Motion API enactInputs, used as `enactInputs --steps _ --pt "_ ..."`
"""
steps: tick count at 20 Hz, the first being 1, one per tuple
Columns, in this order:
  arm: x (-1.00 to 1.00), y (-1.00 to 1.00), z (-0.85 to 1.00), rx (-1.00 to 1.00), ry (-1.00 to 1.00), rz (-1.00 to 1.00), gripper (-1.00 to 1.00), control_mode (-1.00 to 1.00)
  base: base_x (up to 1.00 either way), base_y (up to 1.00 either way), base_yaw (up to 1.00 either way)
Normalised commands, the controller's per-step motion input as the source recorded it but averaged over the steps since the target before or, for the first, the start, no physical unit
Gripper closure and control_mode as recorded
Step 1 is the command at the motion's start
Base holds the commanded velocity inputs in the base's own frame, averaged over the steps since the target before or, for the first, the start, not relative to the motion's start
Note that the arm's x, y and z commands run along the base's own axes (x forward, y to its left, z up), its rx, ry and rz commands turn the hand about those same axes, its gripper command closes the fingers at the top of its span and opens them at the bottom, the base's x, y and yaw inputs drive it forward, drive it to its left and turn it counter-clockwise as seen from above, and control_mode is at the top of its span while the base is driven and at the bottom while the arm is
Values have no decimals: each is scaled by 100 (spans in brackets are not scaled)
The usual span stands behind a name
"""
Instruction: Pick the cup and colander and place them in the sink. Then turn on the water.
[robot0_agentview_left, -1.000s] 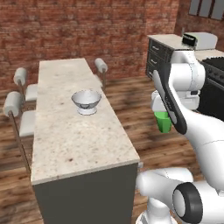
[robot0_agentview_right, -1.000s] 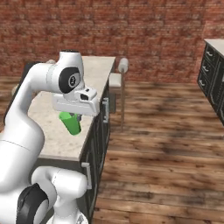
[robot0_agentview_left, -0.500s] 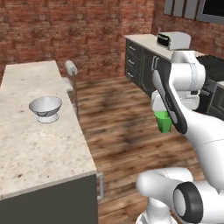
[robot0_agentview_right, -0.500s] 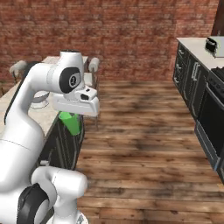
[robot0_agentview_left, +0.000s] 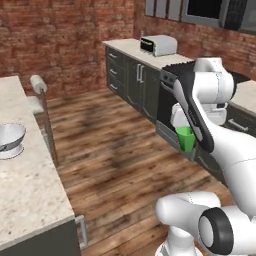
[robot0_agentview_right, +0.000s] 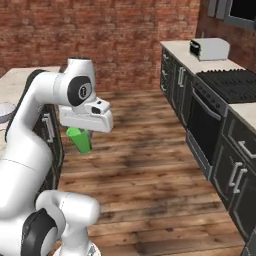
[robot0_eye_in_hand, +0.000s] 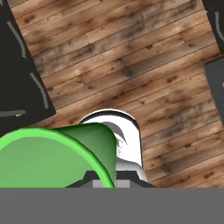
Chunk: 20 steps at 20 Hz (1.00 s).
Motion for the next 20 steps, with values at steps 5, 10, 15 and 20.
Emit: enactInputs --steps 5,10,15,20 --pt "0 0 0 0 0 0 100 100 0 -23 -46" --pt "0 0 0 0 0 0 100 100 0 -6 -52" --pt "0 0 0 0 0 0 100 100 0 -8 -52" --pt "0 0 0 0 0 0 100 100 0 -38 -45"
